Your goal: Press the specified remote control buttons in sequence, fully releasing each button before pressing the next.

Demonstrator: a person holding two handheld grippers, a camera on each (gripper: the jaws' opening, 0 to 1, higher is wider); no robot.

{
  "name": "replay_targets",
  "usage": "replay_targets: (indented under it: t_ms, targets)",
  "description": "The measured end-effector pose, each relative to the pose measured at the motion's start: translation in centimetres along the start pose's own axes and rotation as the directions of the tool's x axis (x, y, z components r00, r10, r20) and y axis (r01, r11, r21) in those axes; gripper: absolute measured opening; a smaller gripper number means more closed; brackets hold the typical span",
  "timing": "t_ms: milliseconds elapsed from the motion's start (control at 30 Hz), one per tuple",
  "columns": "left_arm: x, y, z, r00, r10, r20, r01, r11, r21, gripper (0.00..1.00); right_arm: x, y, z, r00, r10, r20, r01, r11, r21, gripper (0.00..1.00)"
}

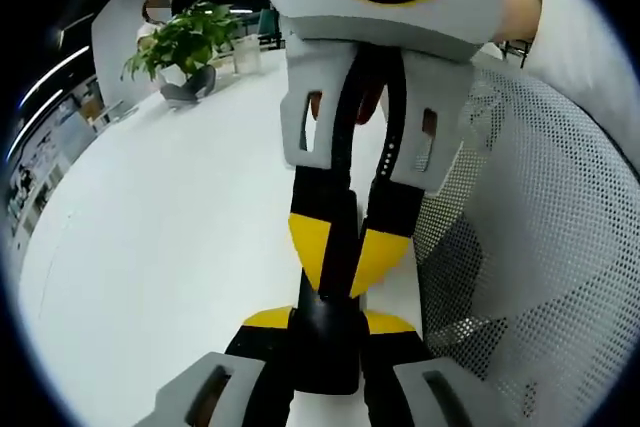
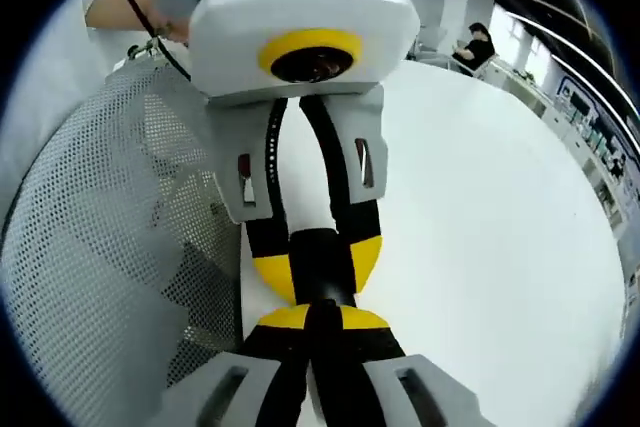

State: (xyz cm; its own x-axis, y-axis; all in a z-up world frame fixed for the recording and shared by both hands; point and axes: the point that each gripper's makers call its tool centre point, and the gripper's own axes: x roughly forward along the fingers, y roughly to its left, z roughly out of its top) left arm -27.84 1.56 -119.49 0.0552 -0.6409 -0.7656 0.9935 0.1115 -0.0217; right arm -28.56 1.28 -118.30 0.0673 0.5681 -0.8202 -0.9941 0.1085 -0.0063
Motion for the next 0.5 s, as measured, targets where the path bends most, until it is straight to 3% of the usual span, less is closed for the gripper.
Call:
replay_targets:
  t_ms: [133, 167, 200, 233, 267, 300, 433, 500]
  targets:
    - [0.1, -0.1, 0.0, 1.0, 0.003, -0.019, -0.003, 1.0, 0.006, 0.22, 0.1, -0.5, -1.4, 1.0, -0.026, -0.015, 0.027, 0.999, 0.028, 0.29]
    - [0.1, -0.1, 0.1, 1.0, 0.007, -0.027, -0.007, 1.0, 0.001, 0.22, 0.2, -0.2, -2.5, 0.998, -0.015, -0.061, 0.019, 0.997, 0.073, 0.34]
    - [0.1, -0.1, 0.1, 0.999, 0.012, -0.035, -0.012, 1.0, -0.004, 0.22, 0.4, -0.1, -3.0, 0.997, -0.005, -0.076, 0.011, 0.997, 0.074, 0.35]
    - [0.1, -0.2, 0.1, 0.999, 0.016, -0.051, -0.016, 1.0, -0.004, 0.22, 0.4, -0.7, -2.0, 1.0, -0.017, -0.021, 0.017, 1.0, -0.015, 0.3]
    - [0.1, -0.2, 0.1, 0.998, 0.022, -0.062, -0.023, 1.0, -0.014, 0.22, 0.2, -0.9, -2.6, 0.998, -0.036, -0.058, 0.037, 0.999, 0.023, 0.25]
    - [0.2, -0.3, 0.2, 0.997, 0.028, -0.066, -0.029, 0.999, -0.021, 0.23, 0.1, -0.9, -2.6, 0.998, -0.024, -0.066, 0.024, 1.0, -0.002, 0.24]
    - [0.0, -0.1, 0.0, 0.995, 0.067, -0.079, -0.072, 0.996, -0.061, 0.23, 0.3, -0.8, -2.4, 0.998, -0.005, -0.062, 0.004, 1.0, -0.024, 0.23]
    - [-0.5, 0.2, 0.3, 0.994, 0.104, -0.041, -0.108, 0.988, -0.111, 0.24, 0.3, -0.9, -2.4, 0.998, -0.003, -0.056, 0.002, 1.0, -0.02, 0.22]
